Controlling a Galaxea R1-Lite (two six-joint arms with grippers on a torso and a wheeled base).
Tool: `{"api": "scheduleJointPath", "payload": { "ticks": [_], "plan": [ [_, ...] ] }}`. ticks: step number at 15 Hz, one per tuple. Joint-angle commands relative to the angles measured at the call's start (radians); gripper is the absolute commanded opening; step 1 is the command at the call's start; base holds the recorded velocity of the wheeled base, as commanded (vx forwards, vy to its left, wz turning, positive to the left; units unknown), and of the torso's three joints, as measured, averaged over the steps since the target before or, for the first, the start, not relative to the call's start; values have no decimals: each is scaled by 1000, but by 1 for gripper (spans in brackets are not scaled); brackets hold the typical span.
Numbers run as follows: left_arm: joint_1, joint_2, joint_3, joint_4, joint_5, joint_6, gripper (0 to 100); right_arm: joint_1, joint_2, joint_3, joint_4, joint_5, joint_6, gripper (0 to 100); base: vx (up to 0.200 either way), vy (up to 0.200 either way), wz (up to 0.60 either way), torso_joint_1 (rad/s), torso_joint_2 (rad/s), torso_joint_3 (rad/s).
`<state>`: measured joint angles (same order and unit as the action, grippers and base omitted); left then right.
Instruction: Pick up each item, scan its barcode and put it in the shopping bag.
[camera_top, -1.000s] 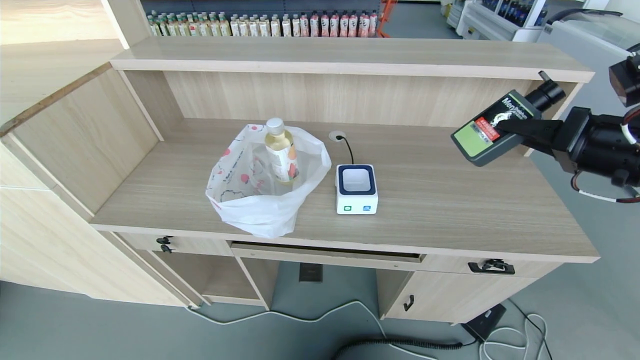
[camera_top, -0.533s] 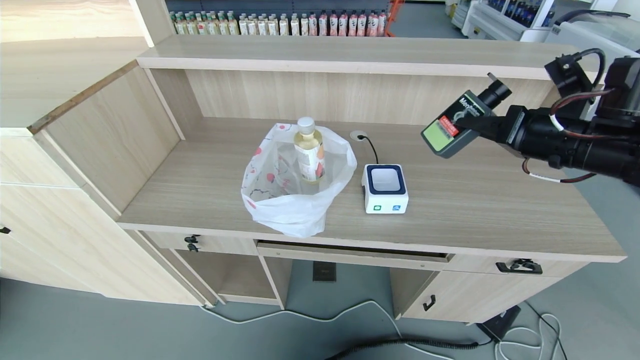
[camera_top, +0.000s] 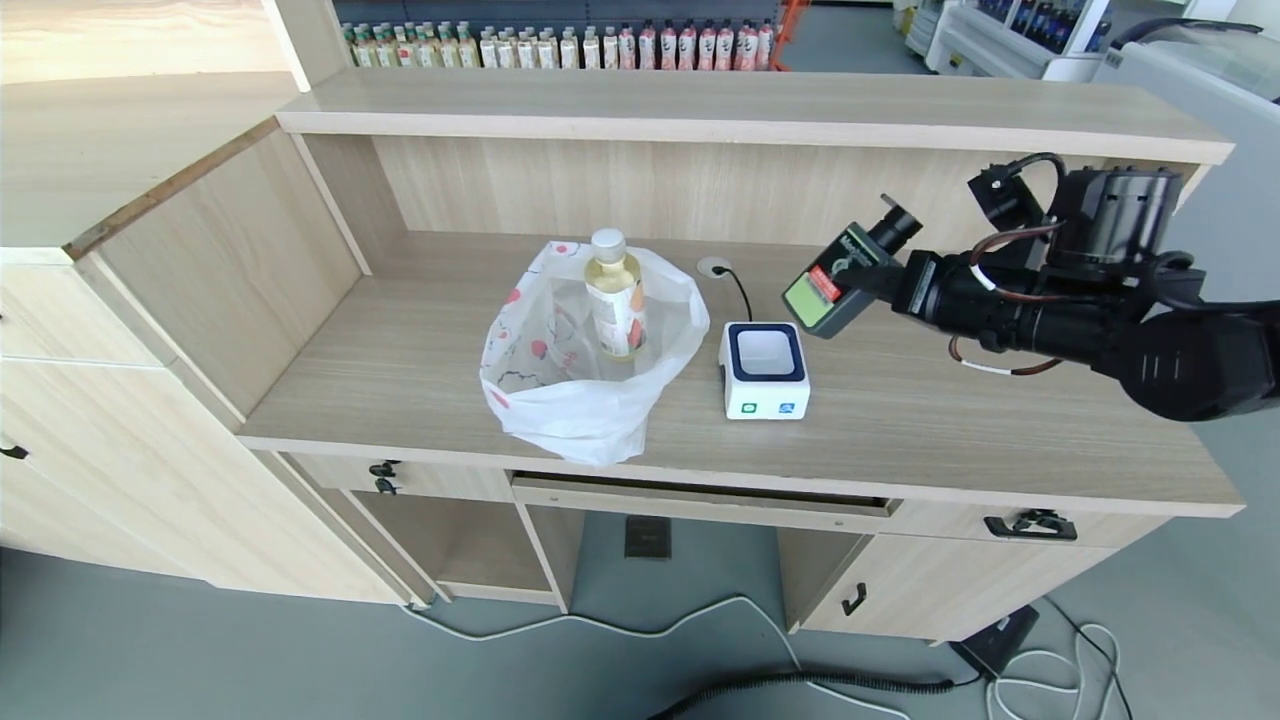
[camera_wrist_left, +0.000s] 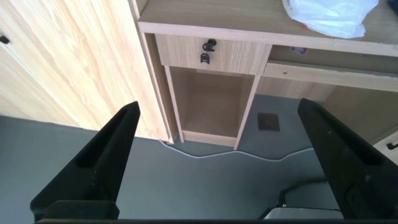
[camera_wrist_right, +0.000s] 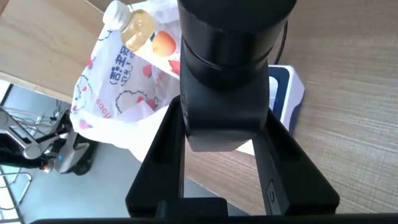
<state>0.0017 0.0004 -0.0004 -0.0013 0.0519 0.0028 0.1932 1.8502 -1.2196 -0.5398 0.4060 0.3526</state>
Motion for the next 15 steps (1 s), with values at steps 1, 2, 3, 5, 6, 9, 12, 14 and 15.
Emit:
{"api": "scheduleJointPath", "payload": {
  "ticks": [1, 2, 3, 5, 6, 9, 12, 14, 15],
  "plan": [
    [0, 0, 0, 0, 0, 0, 100, 5, 41, 5, -8, -13, -1, 0, 0, 0, 0, 0, 0, 0],
    [0, 0, 0, 0, 0, 0, 100, 5, 43, 5, -8, -13, -3, 0, 0, 0, 0, 0, 0, 0],
    [0, 0, 0, 0, 0, 0, 100, 5, 57, 5, -8, -15, -20, 0, 0, 0, 0, 0, 0, 0],
    [0, 0, 0, 0, 0, 0, 100, 6, 73, 0, -9, -15, -38, 0, 0, 0, 0, 0, 0, 0],
    [0, 0, 0, 0, 0, 0, 100, 12, 80, -3, -12, -15, -38, 0, 0, 0, 0, 0, 0, 0],
    [0, 0, 0, 0, 0, 0, 100, 31, 112, -3, -65, -15, -38, 0, 0, 0, 0, 0, 0, 0],
    [0, 0, 0, 0, 0, 0, 100, 40, 135, -8, -83, -13, -38, 0, 0, 0, 0, 0, 0, 0],
    [0, 0, 0, 1, 0, 0, 100, 49, 170, -35, -109, -12, -40, 0, 0, 0, 0, 0, 0, 0],
    [0, 0, 0, 0, 0, 0, 100, 52, 184, -51, -111, -12, -40, 0, 0, 0, 0, 0, 0, 0]
  ]
}}
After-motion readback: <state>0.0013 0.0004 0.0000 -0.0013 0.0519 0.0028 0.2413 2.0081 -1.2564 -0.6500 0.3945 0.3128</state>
